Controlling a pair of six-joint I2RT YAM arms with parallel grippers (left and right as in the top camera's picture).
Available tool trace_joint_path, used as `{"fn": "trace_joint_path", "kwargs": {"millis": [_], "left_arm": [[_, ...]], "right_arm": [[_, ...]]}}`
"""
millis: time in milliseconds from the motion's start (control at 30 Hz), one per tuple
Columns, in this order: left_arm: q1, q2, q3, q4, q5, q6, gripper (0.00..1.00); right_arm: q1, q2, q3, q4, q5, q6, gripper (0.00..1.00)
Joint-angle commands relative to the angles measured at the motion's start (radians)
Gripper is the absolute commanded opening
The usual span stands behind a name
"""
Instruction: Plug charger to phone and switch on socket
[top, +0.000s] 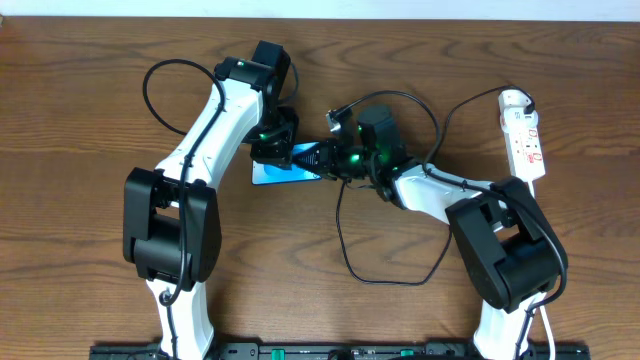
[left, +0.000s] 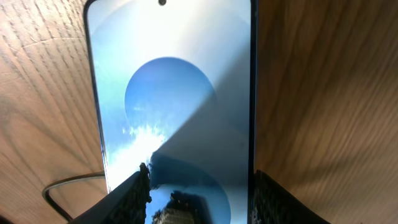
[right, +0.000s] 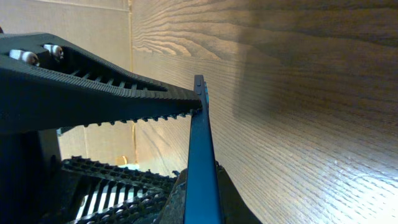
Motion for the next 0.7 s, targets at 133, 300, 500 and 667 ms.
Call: {"fn": "trace_joint_path", "kwargs": {"millis": [133, 300, 500, 667], "left_arm": [[-0.001, -0.024, 0.000, -0.008, -0.009, 0.115, 0.52], [-0.001, -0.024, 0.000, 0.034, -0.008, 0.282, 0.52], [-0.001, -0.024, 0.000, 0.145, 0.089, 0.502, 0.52], [-0.001, -0.024, 0.000, 0.277, 0.226, 0.676, 0.52]], "right_arm": [[-0.115, -0.005, 0.007, 0.021, 0.016, 0.045, 0.01], [-0.179, -0.005, 0.007, 0.021, 0.019, 0.071, 0.01], [-0.227, -0.005, 0.007, 0.050, 0.050, 0.157, 0.01], [-0.237, -0.005, 0.007, 0.203, 0.057, 0.258, 0.02]]}}
